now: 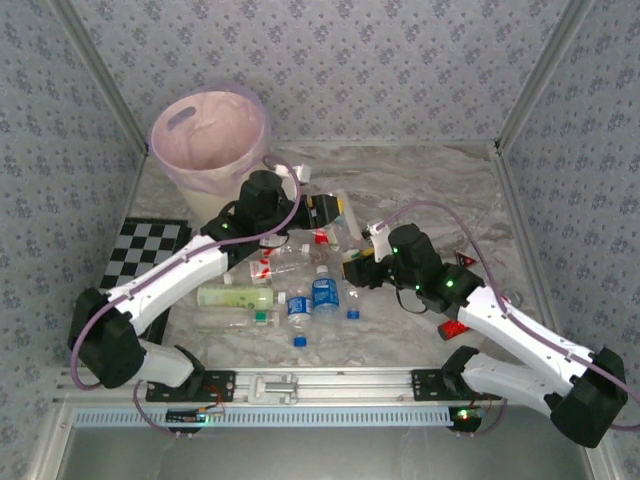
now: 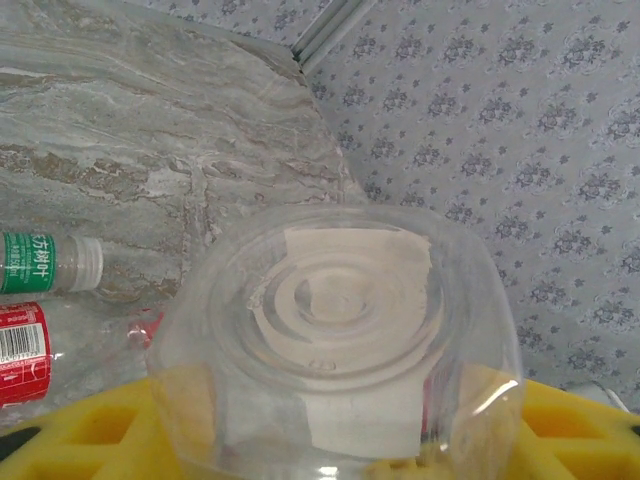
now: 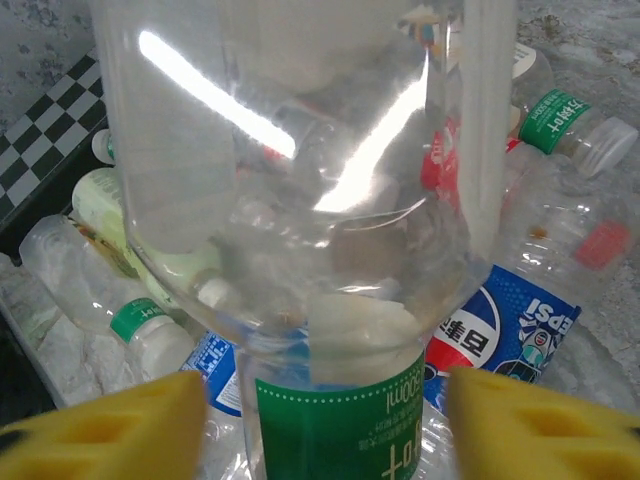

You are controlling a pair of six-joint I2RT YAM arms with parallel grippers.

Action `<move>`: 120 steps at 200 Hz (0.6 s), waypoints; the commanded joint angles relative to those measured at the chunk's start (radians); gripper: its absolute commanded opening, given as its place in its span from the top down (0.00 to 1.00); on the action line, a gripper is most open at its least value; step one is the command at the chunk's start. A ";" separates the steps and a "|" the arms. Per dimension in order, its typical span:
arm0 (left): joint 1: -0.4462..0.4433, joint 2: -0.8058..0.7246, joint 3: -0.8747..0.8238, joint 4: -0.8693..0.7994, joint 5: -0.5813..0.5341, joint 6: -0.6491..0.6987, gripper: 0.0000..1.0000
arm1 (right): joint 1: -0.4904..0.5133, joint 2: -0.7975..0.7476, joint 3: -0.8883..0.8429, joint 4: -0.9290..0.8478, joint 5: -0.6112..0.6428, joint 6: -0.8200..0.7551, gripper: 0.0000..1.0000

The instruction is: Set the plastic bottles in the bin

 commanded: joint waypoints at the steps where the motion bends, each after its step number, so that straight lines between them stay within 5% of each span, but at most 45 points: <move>1: 0.012 -0.005 0.080 -0.001 -0.017 0.029 0.50 | -0.006 -0.039 0.001 -0.019 0.084 -0.006 0.00; 61: 0.169 -0.089 0.324 -0.179 -0.099 0.229 0.54 | -0.114 -0.187 -0.107 -0.190 0.403 0.236 0.00; 86: 0.281 -0.128 0.398 -0.183 -0.109 0.252 0.56 | -0.188 -0.200 -0.131 -0.235 0.355 0.345 0.00; 106: 0.374 -0.133 0.470 -0.179 -0.120 0.286 0.64 | -0.192 -0.232 -0.175 -0.207 0.337 0.408 0.00; 120: 0.424 -0.118 0.537 -0.208 -0.157 0.355 0.79 | -0.198 -0.250 -0.184 -0.227 0.347 0.452 0.00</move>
